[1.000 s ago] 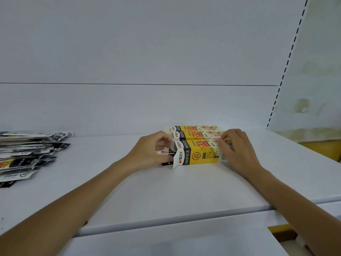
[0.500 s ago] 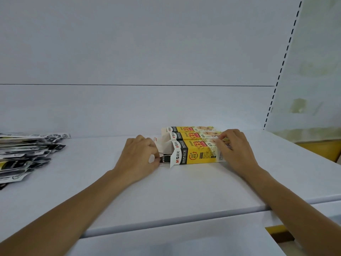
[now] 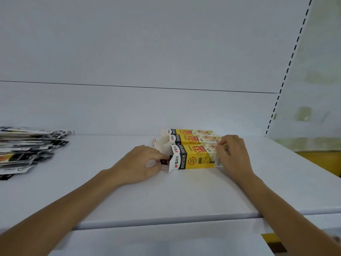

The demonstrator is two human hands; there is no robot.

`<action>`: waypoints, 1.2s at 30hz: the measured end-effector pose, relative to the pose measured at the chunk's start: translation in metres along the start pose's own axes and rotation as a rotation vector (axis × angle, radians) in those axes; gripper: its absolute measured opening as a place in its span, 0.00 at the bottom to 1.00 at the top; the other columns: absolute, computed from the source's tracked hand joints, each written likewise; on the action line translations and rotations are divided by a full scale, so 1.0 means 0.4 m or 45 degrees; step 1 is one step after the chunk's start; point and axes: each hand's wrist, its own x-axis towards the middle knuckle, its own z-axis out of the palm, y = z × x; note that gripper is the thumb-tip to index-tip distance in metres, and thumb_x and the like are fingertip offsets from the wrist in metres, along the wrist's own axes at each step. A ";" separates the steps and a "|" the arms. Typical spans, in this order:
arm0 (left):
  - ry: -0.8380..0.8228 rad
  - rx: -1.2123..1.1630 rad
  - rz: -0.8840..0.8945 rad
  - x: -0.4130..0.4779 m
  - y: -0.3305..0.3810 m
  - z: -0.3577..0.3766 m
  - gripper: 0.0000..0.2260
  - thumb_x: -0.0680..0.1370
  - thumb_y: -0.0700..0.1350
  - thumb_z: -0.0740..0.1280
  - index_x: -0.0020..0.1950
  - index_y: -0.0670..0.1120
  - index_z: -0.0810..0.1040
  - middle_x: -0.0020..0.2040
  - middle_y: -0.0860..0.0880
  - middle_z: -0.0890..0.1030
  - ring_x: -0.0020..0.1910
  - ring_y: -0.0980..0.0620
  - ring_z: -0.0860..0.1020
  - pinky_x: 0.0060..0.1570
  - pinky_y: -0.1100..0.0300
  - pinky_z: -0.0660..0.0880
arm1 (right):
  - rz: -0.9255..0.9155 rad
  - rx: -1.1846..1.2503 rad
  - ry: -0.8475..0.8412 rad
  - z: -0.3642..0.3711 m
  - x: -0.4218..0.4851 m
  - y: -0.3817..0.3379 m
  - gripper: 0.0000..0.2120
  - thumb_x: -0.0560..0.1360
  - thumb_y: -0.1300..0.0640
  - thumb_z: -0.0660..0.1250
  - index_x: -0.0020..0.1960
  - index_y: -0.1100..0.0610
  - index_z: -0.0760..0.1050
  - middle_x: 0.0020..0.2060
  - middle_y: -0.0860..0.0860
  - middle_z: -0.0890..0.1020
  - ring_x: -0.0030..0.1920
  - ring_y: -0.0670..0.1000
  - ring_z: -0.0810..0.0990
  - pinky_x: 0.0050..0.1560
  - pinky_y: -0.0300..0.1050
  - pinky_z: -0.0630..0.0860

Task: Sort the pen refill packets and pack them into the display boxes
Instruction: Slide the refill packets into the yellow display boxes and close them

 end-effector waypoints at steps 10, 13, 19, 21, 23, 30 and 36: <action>0.193 -0.015 -0.345 -0.026 0.040 -0.012 0.20 0.71 0.60 0.69 0.59 0.53 0.77 0.51 0.59 0.80 0.54 0.59 0.75 0.57 0.60 0.68 | -0.036 -0.159 0.100 -0.010 -0.011 -0.008 0.05 0.71 0.59 0.67 0.40 0.60 0.73 0.43 0.51 0.76 0.47 0.52 0.71 0.42 0.47 0.68; 0.127 -0.181 -0.401 -0.056 0.027 -0.044 0.16 0.73 0.54 0.70 0.60 0.54 0.75 0.54 0.59 0.78 0.56 0.61 0.75 0.53 0.69 0.68 | -0.057 -0.252 0.147 -0.023 -0.015 -0.022 0.08 0.70 0.55 0.69 0.39 0.60 0.76 0.43 0.53 0.79 0.47 0.56 0.74 0.46 0.49 0.68; 0.295 -0.244 -0.596 -0.215 -0.080 -0.167 0.08 0.75 0.45 0.69 0.50 0.57 0.76 0.51 0.57 0.80 0.51 0.63 0.77 0.48 0.76 0.67 | -0.246 -0.183 0.101 -0.002 0.035 -0.223 0.15 0.74 0.53 0.65 0.58 0.58 0.76 0.59 0.53 0.77 0.60 0.55 0.72 0.55 0.49 0.67; 0.352 -0.166 -0.649 -0.285 -0.117 -0.201 0.07 0.75 0.43 0.68 0.51 0.53 0.77 0.50 0.55 0.80 0.50 0.61 0.77 0.49 0.72 0.69 | -0.324 -0.137 0.025 0.047 0.044 -0.319 0.17 0.75 0.54 0.64 0.61 0.57 0.73 0.62 0.52 0.75 0.62 0.54 0.70 0.56 0.48 0.66; 0.415 -0.115 -0.703 -0.361 -0.158 -0.238 0.07 0.75 0.41 0.69 0.52 0.50 0.79 0.49 0.54 0.80 0.49 0.59 0.77 0.53 0.66 0.71 | -0.381 -0.107 -0.087 0.119 0.037 -0.406 0.18 0.75 0.54 0.63 0.64 0.56 0.71 0.63 0.52 0.73 0.63 0.53 0.69 0.58 0.48 0.67; 0.538 0.127 -0.942 -0.617 -0.361 -0.392 0.10 0.74 0.39 0.69 0.55 0.46 0.80 0.53 0.50 0.79 0.53 0.52 0.76 0.51 0.63 0.67 | -0.602 0.057 -0.526 0.408 -0.080 -0.675 0.17 0.74 0.54 0.65 0.62 0.54 0.71 0.57 0.48 0.76 0.55 0.49 0.75 0.53 0.43 0.70; 0.480 -0.004 -1.090 -0.716 -0.525 -0.459 0.18 0.72 0.47 0.72 0.61 0.46 0.74 0.58 0.49 0.77 0.53 0.51 0.74 0.50 0.61 0.67 | -0.811 0.123 -0.753 0.594 -0.156 -0.870 0.13 0.75 0.49 0.66 0.57 0.52 0.74 0.53 0.47 0.77 0.51 0.47 0.75 0.51 0.44 0.73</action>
